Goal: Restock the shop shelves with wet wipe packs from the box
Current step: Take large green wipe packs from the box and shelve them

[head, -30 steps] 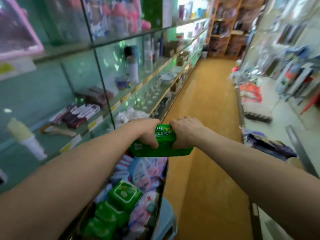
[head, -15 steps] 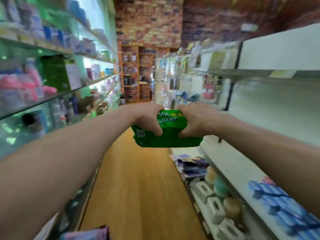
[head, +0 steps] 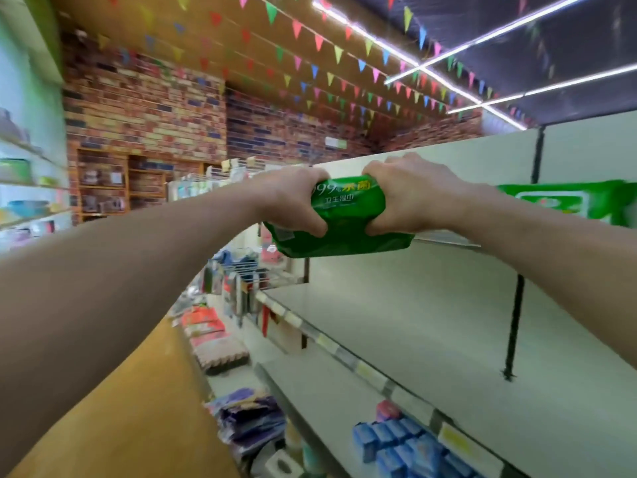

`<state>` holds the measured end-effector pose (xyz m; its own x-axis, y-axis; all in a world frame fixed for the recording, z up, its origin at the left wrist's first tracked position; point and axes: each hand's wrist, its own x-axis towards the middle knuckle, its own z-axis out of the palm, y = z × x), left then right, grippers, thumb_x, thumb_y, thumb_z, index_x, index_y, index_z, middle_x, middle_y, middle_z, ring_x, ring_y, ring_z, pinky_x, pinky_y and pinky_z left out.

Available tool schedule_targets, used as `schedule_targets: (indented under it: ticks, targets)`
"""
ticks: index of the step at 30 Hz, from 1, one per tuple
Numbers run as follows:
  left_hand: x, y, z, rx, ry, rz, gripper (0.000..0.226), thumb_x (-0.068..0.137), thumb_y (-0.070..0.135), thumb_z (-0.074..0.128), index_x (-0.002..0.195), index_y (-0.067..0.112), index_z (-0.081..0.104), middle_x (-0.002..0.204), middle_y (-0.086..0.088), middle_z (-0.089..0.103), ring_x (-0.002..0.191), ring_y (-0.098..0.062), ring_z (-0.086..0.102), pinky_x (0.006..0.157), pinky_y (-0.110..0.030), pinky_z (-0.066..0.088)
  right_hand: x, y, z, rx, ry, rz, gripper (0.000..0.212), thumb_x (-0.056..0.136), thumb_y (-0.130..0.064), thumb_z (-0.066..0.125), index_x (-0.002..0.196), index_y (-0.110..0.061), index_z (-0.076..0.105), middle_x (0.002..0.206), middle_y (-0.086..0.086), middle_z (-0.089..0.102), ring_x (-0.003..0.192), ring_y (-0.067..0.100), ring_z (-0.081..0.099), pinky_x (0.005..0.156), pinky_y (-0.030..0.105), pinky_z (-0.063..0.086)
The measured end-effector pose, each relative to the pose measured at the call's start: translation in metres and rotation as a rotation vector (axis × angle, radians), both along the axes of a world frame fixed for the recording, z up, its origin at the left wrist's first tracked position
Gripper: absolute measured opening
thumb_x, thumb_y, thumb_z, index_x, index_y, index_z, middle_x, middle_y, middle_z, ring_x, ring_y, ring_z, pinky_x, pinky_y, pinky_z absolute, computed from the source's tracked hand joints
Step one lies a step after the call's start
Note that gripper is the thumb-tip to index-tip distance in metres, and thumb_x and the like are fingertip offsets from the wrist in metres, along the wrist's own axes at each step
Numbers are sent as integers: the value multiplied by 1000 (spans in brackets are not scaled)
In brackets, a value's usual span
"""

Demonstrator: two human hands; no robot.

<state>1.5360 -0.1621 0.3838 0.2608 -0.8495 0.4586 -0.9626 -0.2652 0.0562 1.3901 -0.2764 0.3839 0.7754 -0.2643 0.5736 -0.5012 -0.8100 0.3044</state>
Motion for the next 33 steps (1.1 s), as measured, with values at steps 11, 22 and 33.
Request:
schedule_targets:
  ticks: [11, 22, 33]
  targets:
    - [-45, -147, 39, -221, -199, -212, 62, 73, 38, 74, 128, 32, 46, 99, 9, 59, 92, -17, 57, 74, -33, 50, -77, -105, 41, -35, -112, -222, 58, 63, -49, 76, 107, -21, 51, 104, 5, 53, 102, 27, 47, 86, 40, 46]
    - [-59, -272, 50, -378, -234, -446, 71, 73, 39, 74, 136, 35, 42, 114, 9, 57, 98, -16, 50, 74, -32, 38, -119, -167, 64, 488, -381, -381, 58, 75, -55, 71, 121, -23, 56, 112, 0, 60, 103, 20, 58, 91, 35, 47]
    - [-61, -361, 21, -531, -297, -624, 65, 79, 43, 67, 136, 30, 39, 128, 3, 51, 117, -24, 43, 88, -41, 41, -128, -226, 42, 1431, -1137, -272, 63, 86, -66, 49, 123, -15, 50, 116, 23, 60, 87, 45, 67, 61, 51, 59]
